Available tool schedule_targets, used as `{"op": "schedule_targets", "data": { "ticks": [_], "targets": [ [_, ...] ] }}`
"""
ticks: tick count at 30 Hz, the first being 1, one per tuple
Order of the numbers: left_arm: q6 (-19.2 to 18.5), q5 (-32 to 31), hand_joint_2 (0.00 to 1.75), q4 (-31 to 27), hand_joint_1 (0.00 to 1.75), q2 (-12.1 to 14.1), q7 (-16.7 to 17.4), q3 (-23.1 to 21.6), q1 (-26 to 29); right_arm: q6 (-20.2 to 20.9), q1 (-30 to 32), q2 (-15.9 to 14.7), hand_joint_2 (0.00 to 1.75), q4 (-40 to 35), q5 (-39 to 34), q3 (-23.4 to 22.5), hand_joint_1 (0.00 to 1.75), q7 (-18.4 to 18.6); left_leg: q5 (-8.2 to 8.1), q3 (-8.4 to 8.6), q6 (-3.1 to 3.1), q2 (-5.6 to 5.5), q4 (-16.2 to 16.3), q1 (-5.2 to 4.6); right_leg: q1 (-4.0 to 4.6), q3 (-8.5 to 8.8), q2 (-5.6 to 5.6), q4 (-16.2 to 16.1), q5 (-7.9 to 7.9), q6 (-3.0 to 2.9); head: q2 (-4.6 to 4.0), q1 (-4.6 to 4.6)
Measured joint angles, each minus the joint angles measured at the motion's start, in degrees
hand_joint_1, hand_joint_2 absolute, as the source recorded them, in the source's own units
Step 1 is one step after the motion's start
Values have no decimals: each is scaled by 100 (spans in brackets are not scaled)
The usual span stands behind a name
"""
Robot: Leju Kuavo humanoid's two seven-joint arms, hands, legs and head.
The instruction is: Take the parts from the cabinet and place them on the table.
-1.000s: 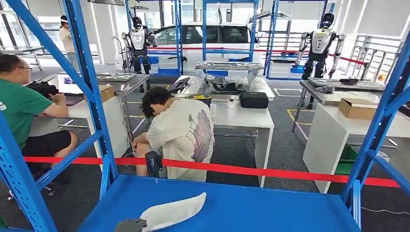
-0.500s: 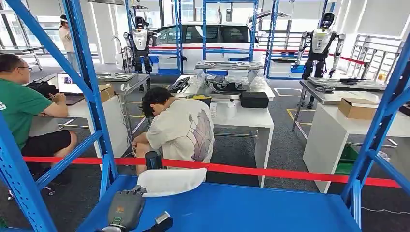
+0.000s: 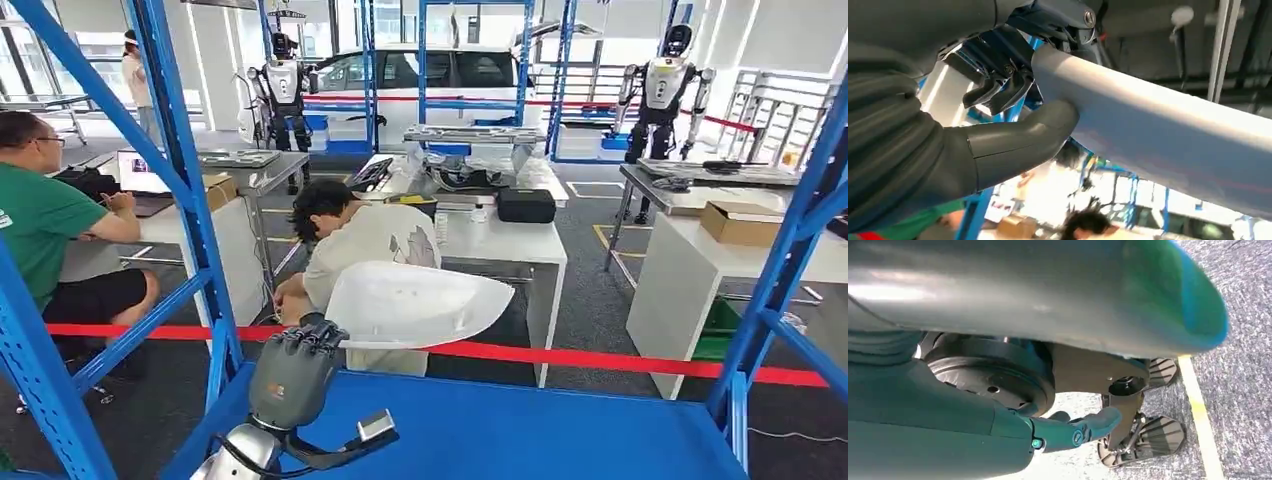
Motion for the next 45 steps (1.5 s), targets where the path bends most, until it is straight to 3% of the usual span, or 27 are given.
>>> {"op": "schedule_targets", "data": {
  "ticks": [1,4,5,7,9,10,11,12,15,17,19,20,22,24,25,26,27,30,31,33,35,37,39,40,41,42,45],
  "targets": [
    [40,0,175,-49,175,4,0,-2,27,-48,0,0,0,0,-11,0,0,-11,18,18,27,4,-42,-6,10,-78,1,160,-149,1,0,2],
    [57,-61,175,-236,175,13,26,-11,192,-50,-1,0,0,0,-11,4,0,-17,29,-16,44,24,-36,-10,-12,-701,6,1458,-791,32,0,2],
    [57,-70,175,-285,175,18,26,-11,267,-48,0,0,0,0,-9,9,0,-15,29,-28,42,27,-26,-8,-22,-824,5,1694,-811,52,0,2],
    [57,-111,175,-383,175,33,33,-13,358,-50,1,0,0,0,-6,18,0,-15,23,-68,6,27,27,22,-74,-680,4,1347,-441,96,0,4],
    [53,-171,175,-486,175,48,83,-13,395,-197,-1,0,0,0,0,39,0,-15,-12,-136,-88,16,153,73,-159,-192,-7,350,31,175,0,4],
    [33,-209,175,-579,175,59,109,-13,427,-324,-10,37,0,0,2,57,0,-13,-22,-193,-151,1,200,65,-119,-133,34,265,-109,158,0,2],
    [-49,-266,175,-658,175,70,151,-15,465,-467,-6,50,0,0,2,61,0,-15,-25,-211,-197,-14,251,50,-94,-207,103,347,60,45,0,7],
    [-124,-327,175,-743,175,78,181,-17,502,-529,-13,72,0,0,7,68,0,0,-16,-228,-222,-24,301,39,-121,-217,92,273,-23,12,0,4],
    [-290,-376,175,-932,175,153,245,-20,595,-570,-26,81,0,0,15,96,0,2,1,-306,-318,-38,314,73,-99,-317,70,331,42,-183,0,-2],
    [-360,-378,175,-1032,175,199,262,-22,636,-623,-29,81,0,0,15,96,0,-11,-503,-476,-345,3,788,79,-81,-391,56,323,117,-272,0,-15],
    [-459,-382,175,-1113,175,238,273,-22,671,-656,-27,83,0,0,15,98,0,-15,-990,-727,-357,2,1623,75,-44,-489,38,326,191,-296,0,-17],
    [-520,-387,175,-1159,175,273,278,-22,720,-656,-27,85,0,0,11,101,0,-13,-1110,-784,-345,1,1935,73,-20,-543,33,326,231,-306,0,-15],
    [-658,-428,175,-1299,175,341,293,-22,859,-658,-27,83,0,0,-13,101,0,4,-962,-554,-269,0,1793,46,18,-652,33,327,315,-315,0,-17],
    [-774,-544,175,-1483,175,400,389,-22,979,-656,-26,85,0,0,-11,103,0,28,-641,57,-155,-1,899,-21,35,-750,34,327,396,-311,0,-15],
    [-819,-625,175,-1621,175,455,466,-11,1045,-656,-31,87,0,0,27,114,0,59,-673,387,-93,6,380,-80,28,-761,29,325,430,-299,0,-13],
    [-856,-699,175,-1798,175,554,550,17,1146,-658,-32,90,0,0,93,146,0,102,-725,536,-115,50,187,-105,42,-772,28,304,467,-258,0,-13],
    [-863,-721,175,-1975,175,648,639,44,1286,-658,-34,90,0,0,173,195,0,142,-635,508,-142,52,187,-128,13,-752,34,264,515,-228,0,-11],
    [-870,-667,175,-2550,175,1120,623,258,1708,-658,-41,88,0,0,291,374,0,216,-483,464,-61,76,-9,-134,-1,-760,76,209,627,-121,0,-18],
    [-872,-653,175,-2637,175,1229,603,346,1757,-658,-40,65,0,0,293,394,0,214,-409,496,-46,112,-48,-115,-19,-814,55,288,484,-130,0,-17],
    [-898,-651,175,-2772,175,1311,568,422,1828,-656,-52,61,0,0,302,424,0,221,-274,345,47,64,-51,-106,-12,-990,38,872,-151,-110,0,-9],
    [-911,-649,175,-2873,175,1371,546,444,1944,-658,-90,33,0,0,308,450,0,221,-176,203,27,56,-34,-106,-16,-1126,37,1599,-559,-77,0,-2],
    [-922,-623,175,-2943,175,1476,551,463,2033,-658,-123,11,0,0,357,498,0,166,-86,38,1,65,21,-92,-26,-984,28,1662,-322,-46,0,-2],
    [-900,-457,175,-3080,175,1706,617,577,2174,-656,-133,-35,0,0,505,568,0,-19,-27,-151,-57,80,134,-65,-32,-478,14,1014,42,-32,0,-2],
    [-827,-348,175,-3166,175,1896,614,671,2287,-656,-139,-61,0,0,574,614,0,-76,-8,-217,-88,109,204,-55,-36,-162,15,558,-17,-37,0,-2],
    [-712,-240,175,-3262,175,2129,599,800,2448,-649,-157,-76,0,0,625,676,0,-103,4,-295,-124,134,253,-76,-6,18,27,232,-241,-71,0,13],
    [-600,-183,175,-3332,175,2291,555,943,2624,-649,-139,-103,0,0,660,715,0,-111,19,-267,-153,161,267,-80,9,-46,70,310,-165,-161,0,-15],
    [-360,-166,175,-3590,175,2610,507,1321,3148,-686,-105,-157,0,2,684,813,0,-13,134,-287,-267,153,254,-55,32,-125,47,251,-102,-292,0,-11]
  ]
}}
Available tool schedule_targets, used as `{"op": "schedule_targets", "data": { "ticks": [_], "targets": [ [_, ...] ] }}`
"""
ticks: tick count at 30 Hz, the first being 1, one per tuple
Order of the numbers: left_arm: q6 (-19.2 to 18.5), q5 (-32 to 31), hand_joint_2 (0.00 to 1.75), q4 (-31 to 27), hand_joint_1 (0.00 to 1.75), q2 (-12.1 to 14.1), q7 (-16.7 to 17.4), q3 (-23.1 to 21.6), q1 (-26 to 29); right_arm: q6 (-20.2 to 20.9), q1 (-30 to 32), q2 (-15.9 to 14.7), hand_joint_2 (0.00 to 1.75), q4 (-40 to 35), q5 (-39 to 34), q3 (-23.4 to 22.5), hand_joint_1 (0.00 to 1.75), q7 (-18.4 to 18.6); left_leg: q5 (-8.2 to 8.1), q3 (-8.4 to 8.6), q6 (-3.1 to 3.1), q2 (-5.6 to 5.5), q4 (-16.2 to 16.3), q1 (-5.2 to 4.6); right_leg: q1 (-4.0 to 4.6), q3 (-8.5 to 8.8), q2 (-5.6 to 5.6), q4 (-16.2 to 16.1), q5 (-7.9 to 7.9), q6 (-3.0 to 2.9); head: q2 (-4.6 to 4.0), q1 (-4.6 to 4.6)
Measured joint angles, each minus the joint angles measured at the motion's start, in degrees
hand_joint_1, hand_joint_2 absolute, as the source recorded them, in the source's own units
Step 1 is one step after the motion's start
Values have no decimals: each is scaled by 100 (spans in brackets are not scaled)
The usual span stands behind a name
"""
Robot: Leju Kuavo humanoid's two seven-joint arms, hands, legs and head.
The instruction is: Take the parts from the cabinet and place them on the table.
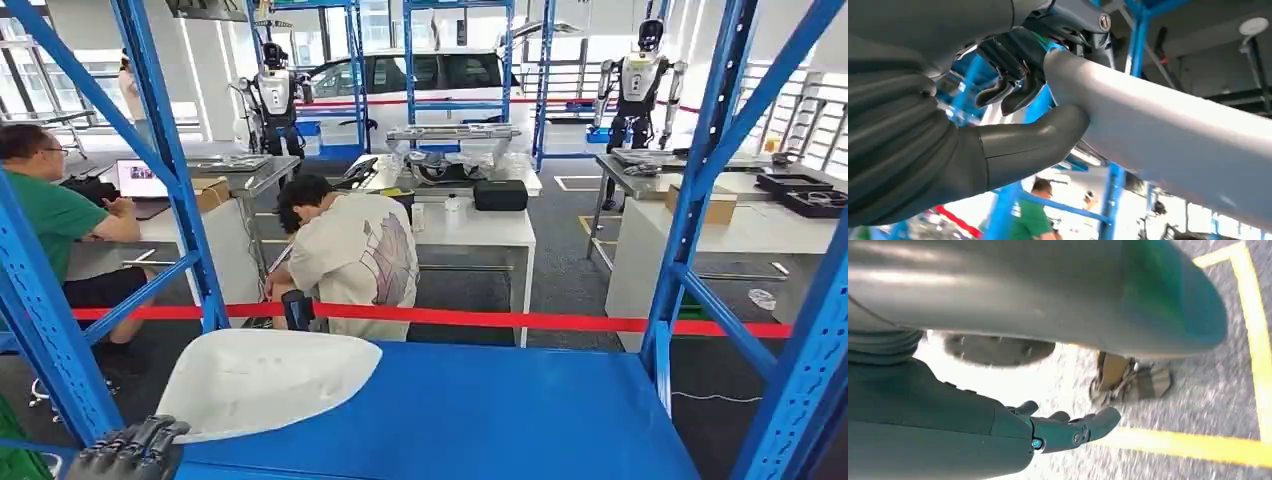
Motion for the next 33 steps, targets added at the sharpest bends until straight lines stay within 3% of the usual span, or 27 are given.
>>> {"op": "schedule_targets", "data": {
  "ticks": [1,2,4,5,6,7,9,10,11,12,15,16,18,19,20,21,22,23,24,25,26,27,29,30,31,32,33],
  "targets": [
    [31,-33,175,-81,175,91,9,126,190,-37,-20,0,0,0,31,22,0,46,-111,-43,-44,-48,54,26,-14,-33,-29,-13,68,-55,-2,0],
    [41,-79,175,-178,175,157,17,228,358,-63,-38,-2,0,0,53,65,0,109,-435,-149,-84,-76,233,37,-12,-98,-43,-20,127,-93,0,-7],
    [39,-96,175,-326,175,266,88,446,600,-68,-54,-2,0,0,20,129,0,131,-1120,-319,-141,-98,994,59,0,-221,-57,-18,252,-129,-2,-11],
    [39,-107,175,-442,175,323,140,564,780,-68,-52,-2,0,0,50,138,0,122,-1295,-366,-159,-100,1354,69,4,-303,-60,-18,310,-132,0,-9],
    [46,-87,175,-582,175,358,171,700,1006,-68,-51,2,0,0,154,168,0,129,-1311,-354,-172,-101,1590,81,4,-389,-58,-16,373,-129,-2,-13],
    [78,-63,175,-723,175,395,171,862,1233,-80,-43,28,0,0,217,244,0,137,-1159,-254,-177,-102,1623,97,4,-479,-49,-15,442,-120,0,-17],
    [157,-79,175,-944,175,435,76,1165,1590,-135,-2,74,0,0,148,315,0,109,-774,207,-175,-102,1104,126,8,-649,-46,-12,565,-85,0,-17],
    [186,-122,175,-1097,175,435,-49,1358,1746,-133,11,81,0,0,94,315,0,118,-734,609,-171,-101,575,137,7,-713,-47,-7,630,-54,0,-20],
    [201,-164,175,-1218,175,426,-145,1493,1849,-133,27,83,0,0,65,315,0,146,-952,1027,-163,-108,35,127,15,-743,-49,0,671,-13,0,-17],
    [203,-257,175,-1330,175,396,-229,1614,1916,-133,31,85,0,0,22,315,0,196,-1011,1130,-106,-149,-192,75,14,-753,-64,0,713,30,0,-17],
    [74,-602,175,-1409,175,255,-367,1724,1875,-133,31,92,0,0,-211,302,0,216,-880,990,54,-144,-174,-2,-19,-742,-90,-65,880,149,0,-6],
    [18,-686,175,-1407,175,186,-371,1722,1793,-133,40,101,0,0,-271,273,0,190,-791,920,133,-112,-201,44,-59,-783,-83,-21,853,178,-2,-13],
    [-59,-710,175,-1409,175,63,-358,1722,1615,-133,47,116,0,0,-356,245,0,159,-659,763,243,-99,-199,36,-41,-944,-70,452,153,205,-2,7],
    [-92,-715,175,-1409,175,9,-343,1715,1568,-131,50,125,0,0,-402,229,0,151,-591,684,249,-86,-199,33,-29,-1032,-68,853,-205,218,-2,7],
    [-118,-719,175,-1407,175,-36,-326,1709,1516,-131,50,138,0,0,-455,212,0,179,-513,608,263,-70,-191,21,-19,-1108,-65,1288,-461,224,-2,9],
    [-160,-723,175,-1398,175,-108,-308,1693,1423,-133,46,144,0,0,-472,177,0,269,-429,509,273,-64,-180,8,-11,-1134,-65,1620,-508,221,-2,11],
    [-234,-730,175,-1377,175,-179,-297,1674,1304,-131,44,168,0,0,-512,146,0,378,-342,387,273,-64,-163,2,0,-1070,-65,1745,-353,205,-2,9],
    [-345,-736,175,-1359,175,-238,-276,1624,1195,-131,41,181,0,0,-588,125,0,446,-264,263,266,-66,-148,-2,18,-901,-65,1640,-115,179,-2,18],
    [-405,-743,175,-1350,175,-267,-249,1584,1113,-133,40,186,0,0,-650,96,0,457,-193,152,253,-73,-128,-3,41,-641,-65,1347,76,144,-2,15],
    [-448,-745,175,-1342,175,-295,-197,1527,1053,-133,37,190,0,0,-727,46,0,446,-131,58,237,-72,-106,-2,67,-285,-66,894,140,106,-2,22],
    [-450,-747,175,-1342,175,-306,-120,1472,1001,-133,24,190,0,0,-780,-13,0,424,-80,2,214,-63,-62,3,102,179,-74,318,-16,64,-2,20],
    [-426,-747,175,-1342,175,-311,-32,1414,947,-133,17,190,0,0,-822,-55,0,404,-51,-56,180,-49,-21,-22,135,527,-72,-266,-244,31,-2,20],
    [-332,-747,175,-1311,175,-315,114,1280,848,-122,17,190,0,0,-861,-110,0,406,68,-62,124,-17,-40,4,152,419,-62,-223,-194,10,-2,13],
    [-276,-747,175,-1296,175,-315,177,1215,820,-125,22,190,0,0,-872,-149,0,402,125,-60,84,-13,-62,13,161,395,-60,-220,-144,-35,-2,15],
    [-250,-747,175,-1287,175,-311,214,1180,810,-133,41,194,0,0,-874,-170,0,400,134,-91,53,-27,-51,4,116,351,-78,-263,-54,-78,-2,11],
    [-243,-750,175,-1276,175,-311,241,1158,804,-133,37,192,0,0,-874,-188,0,400,-96,-156,12,-68,52,26,112,281,-96,-265,17,-111,-4,13],
    [-238,-750,175,-1265,175,-304,243,1140,790,-133,37,186,0,0,-879,-199,0,398,-454,-248,-21,-86,299,39,108,204,-104,-265,80,-146,-2,-4]
  ]
}}
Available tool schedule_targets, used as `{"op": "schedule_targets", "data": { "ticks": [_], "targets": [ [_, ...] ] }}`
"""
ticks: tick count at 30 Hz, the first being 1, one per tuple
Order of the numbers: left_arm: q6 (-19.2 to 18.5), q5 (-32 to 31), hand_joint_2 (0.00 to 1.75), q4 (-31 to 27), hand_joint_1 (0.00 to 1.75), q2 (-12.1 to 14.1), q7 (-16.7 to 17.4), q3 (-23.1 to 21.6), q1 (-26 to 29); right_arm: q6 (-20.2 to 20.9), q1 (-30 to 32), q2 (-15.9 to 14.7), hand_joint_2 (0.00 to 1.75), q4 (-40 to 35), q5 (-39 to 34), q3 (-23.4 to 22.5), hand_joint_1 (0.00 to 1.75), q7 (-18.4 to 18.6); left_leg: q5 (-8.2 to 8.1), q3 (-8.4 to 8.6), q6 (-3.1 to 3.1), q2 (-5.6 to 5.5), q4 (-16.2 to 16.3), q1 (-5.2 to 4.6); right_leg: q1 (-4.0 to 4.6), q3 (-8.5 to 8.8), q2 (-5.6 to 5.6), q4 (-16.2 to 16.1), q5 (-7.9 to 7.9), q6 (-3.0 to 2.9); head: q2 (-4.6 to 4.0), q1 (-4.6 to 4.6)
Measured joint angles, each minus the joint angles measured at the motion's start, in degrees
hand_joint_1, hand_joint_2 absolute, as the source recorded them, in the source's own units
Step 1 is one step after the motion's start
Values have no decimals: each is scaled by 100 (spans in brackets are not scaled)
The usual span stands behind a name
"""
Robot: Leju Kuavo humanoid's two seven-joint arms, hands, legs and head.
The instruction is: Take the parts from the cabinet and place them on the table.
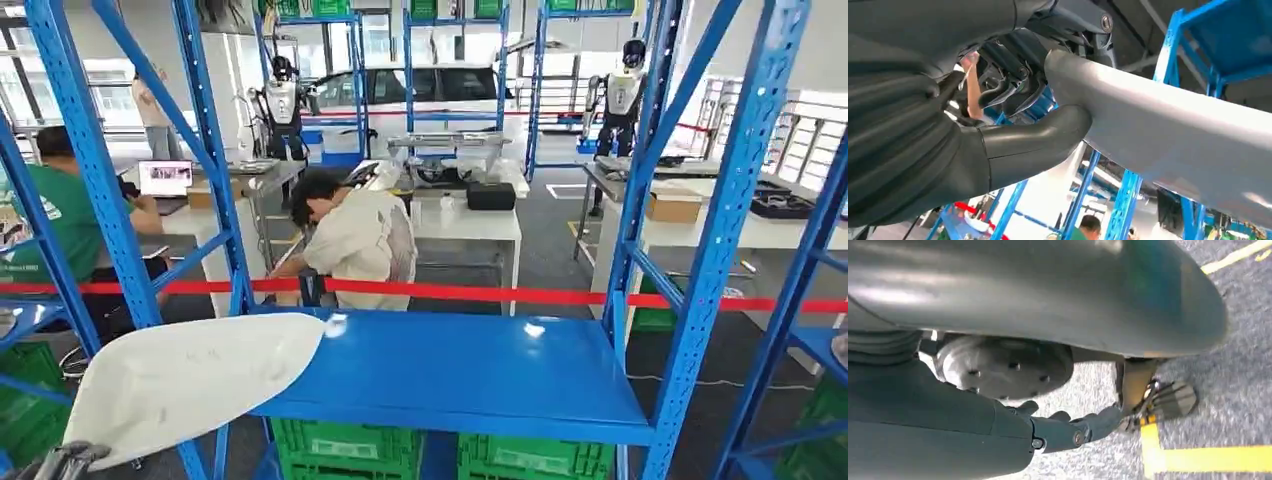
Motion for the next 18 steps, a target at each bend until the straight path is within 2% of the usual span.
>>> {"op": "schedule_targets", "data": {
  "ticks": [2,3,4,5,6,7,8,9,10,12,13,14,15,16,17,18],
  "targets": [
    [7,0,175,20,175,0,11,-46,-18,0,0,2,0,0,-4,-7,0,2,-641,-137,-73,-5,799,39,1,-181,-5,3,151,-4,0,0],
    [20,0,175,37,175,0,18,-68,-14,0,1,2,0,0,-13,-11,0,-4,-737,-169,-98,-4,1162,52,0,-288,-8,11,230,0,0,-4],
    [33,0,175,46,175,0,54,-92,1,0,6,0,0,0,-17,-20,0,-32,-628,-127,-116,-3,1342,74,-2,-396,-16,16,310,16,0,-7],
    [33,0,175,39,175,4,110,-101,49,0,10,-2,0,0,-13,-35,0,-77,-410,2,-127,-4,1305,95,-4,-505,-23,21,385,29,0,-2],
    [24,0,175,8,175,31,180,-109,140,0,11,-9,0,0,2,-42,0,-101,-192,222,-141,-3,1096,114,-8,-583,-21,31,455,44,0,-7],
    [-20,0,175,-59,175,79,285,-109,255,0,9,-20,0,0,40,-42,0,-81,-80,541,-147,-3,723,130,-16,-686,-12,47,523,66,0,-2],
    [-90,0,175,-171,175,140,442,-109,379,0,8,-55,0,0,107,-42,0,-37,-182,993,-149,-1,147,145,-22,-749,1,76,587,101,0,-4],
    [-147,0,175,-280,175,197,542,-89,515,0,14,-90,0,0,190,-42,0,13,-460,1385,-127,-2,-461,94,-12,-792,15,106,626,150,0,-6],
    [-195,0,175,-429,175,254,601,-30,741,0,15,-116,0,0,322,-35,0,31,-552,1405,-34,-2,-599,77,-24,-801,17,105,681,186,0,2],
    [-286,0,175,-851,175,284,518,274,1383,0,-11,-149,0,0,678,118,0,-7,-503,1368,48,25,-577,22,-78,-803,42,72,773,249,0,4],
    [-301,0,175,-1098,175,234,368,519,1671,0,-6,-155,0,2,841,238,0,-88,-434,1336,133,52,-599,28,-64,-829,60,73,803,307,0,0],
    [-317,0,175,-1297,175,148,165,751,1877,0,-16,-155,0,2,947,348,0,-261,-371,1271,202,74,-602,37,-97,-875,55,175,615,323,0,4],
    [-306,0,175,-1437,175,63,-32,941,2043,0,-20,-155,0,2,1008,429,0,-379,-325,1212,257,66,-601,34,-87,-939,52,373,317,326,0,11],
    [-228,0,175,-1625,175,-121,-320,1229,2263,0,-32,-151,0,2,1075,535,0,-559,-260,1134,294,63,-597,23,-92,-1043,52,805,-122,332,0,9],
    [-119,0,175,-1709,175,-303,-584,1474,2410,15,-43,-151,0,0,1086,614,0,-660,-198,1060,305,63,-594,7,-92,-1125,52,1250,-433,335,0,13],
    [-24,0,175,-1729,175,-495,-766,1662,2474,22,-59,-151,0,0,1093,658,0,-689,-131,973,313,58,-584,-13,-91,-1171,52,1644,-591,331,0,9]
  ]
}}
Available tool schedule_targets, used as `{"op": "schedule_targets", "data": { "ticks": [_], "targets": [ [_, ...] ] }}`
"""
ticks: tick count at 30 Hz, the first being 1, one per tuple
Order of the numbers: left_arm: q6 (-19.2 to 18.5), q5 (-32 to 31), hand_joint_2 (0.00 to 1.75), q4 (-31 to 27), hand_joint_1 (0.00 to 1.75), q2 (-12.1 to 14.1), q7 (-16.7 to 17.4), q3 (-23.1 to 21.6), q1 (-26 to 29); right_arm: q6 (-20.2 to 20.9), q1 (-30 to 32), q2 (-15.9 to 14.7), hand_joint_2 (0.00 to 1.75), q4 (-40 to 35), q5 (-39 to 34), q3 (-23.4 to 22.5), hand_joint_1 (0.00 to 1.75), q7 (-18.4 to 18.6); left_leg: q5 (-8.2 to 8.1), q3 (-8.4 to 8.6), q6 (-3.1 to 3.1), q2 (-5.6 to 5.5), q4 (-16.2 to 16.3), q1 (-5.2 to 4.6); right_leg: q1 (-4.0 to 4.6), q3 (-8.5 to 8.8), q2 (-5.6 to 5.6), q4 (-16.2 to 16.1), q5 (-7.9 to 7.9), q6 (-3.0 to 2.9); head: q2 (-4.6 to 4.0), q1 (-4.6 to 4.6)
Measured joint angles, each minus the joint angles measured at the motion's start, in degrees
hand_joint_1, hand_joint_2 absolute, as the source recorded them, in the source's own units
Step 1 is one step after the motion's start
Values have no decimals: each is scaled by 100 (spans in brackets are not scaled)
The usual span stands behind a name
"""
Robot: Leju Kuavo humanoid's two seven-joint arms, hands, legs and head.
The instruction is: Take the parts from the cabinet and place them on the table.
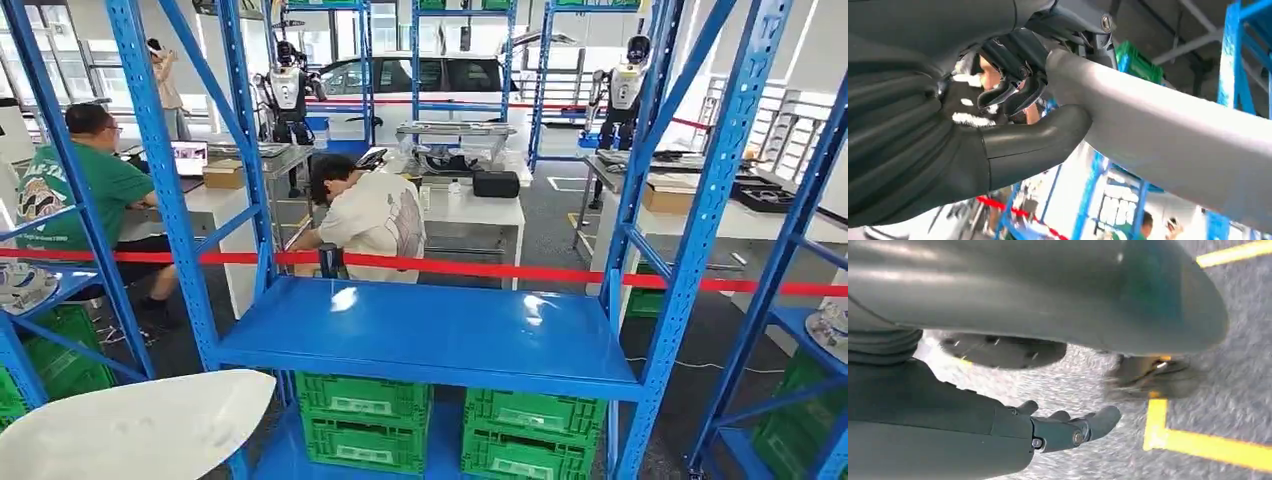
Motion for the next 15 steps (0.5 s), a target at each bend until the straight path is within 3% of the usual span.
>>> {"op": "schedule_targets", "data": {
  "ticks": [1,2,4,5,6,7,10,11,13,14,15],
  "targets": [
    [74,0,175,-4,175,-144,-108,184,38,0,-12,0,0,0,0,41,0,-22,66,-87,4,-9,19,-16,5,23,0,229,53,-11,0,2],
    [102,0,175,-24,175,-253,-156,321,83,-2,-31,0,0,0,4,80,0,-22,129,-169,4,-17,48,-25,17,135,1,223,235,-34,0,2],
    [122,0,175,-61,175,-435,-283,549,150,-7,-59,-2,0,0,9,133,0,0,255,-414,-18,-38,132,-31,57,653,1,-346,630,-102,0,4],
    [129,0,175,-61,175,-540,-407,661,138,-4,-79,-7,0,2,6,148,0,35,314,-502,-34,-53,184,-28,88,1098,4,-904,614,-144,0,4],
    [131,0,175,-74,175,-649,-540,764,146,-7,-100,-33,0,2,0,162,0,97,345,-564,-64,-58,217,-47,120,1486,3,-1450,361,-179,0,13],
    [137,0,175,-107,175,-780,-732,883,152,-7,-110,-39,0,0,-17,168,0,152,392,-585,-101,-48,232,-44,127,1609,8,-1755,244,-169,0,9],
    [181,0,175,-184,175,-1130,-1086,1175,157,-4,-97,-39,0,2,-63,181,0,282,564,-597,-199,-44,179,-19,150,1495,8,-1754,379,-227,0,9],
    [181,0,175,-201,175,-1199,-1114,1256,169,-13,-97,-39,0,2,-63,194,0,291,494,-645,-224,-75,231,2,106,1436,-42,-1796,484,-264,0,7],
    [231,0,175,-210,175,-1304,-1254,1378,181,-22,-99,-46,0,2,-96,201,0,326,-203,-809,-292,-89,699,21,97,1268,-56,-1795,620,-326,0,-2],
    [275,0,175,-208,175,-1406,-1390,1427,175,-22,-96,-46,0,2,-140,201,0,374,-518,-862,-325,-89,1074,42,97,1188,-63,-1793,687,-319,0,-7],
    [325,0,175,-203,175,-1497,-1534,1475,171,-22,-92,-46,0,2,-173,201,0,438,-723,-904,-355,-88,1466,59,99,1092,-76,-1787,758,-314,0,-2]
  ]
}}
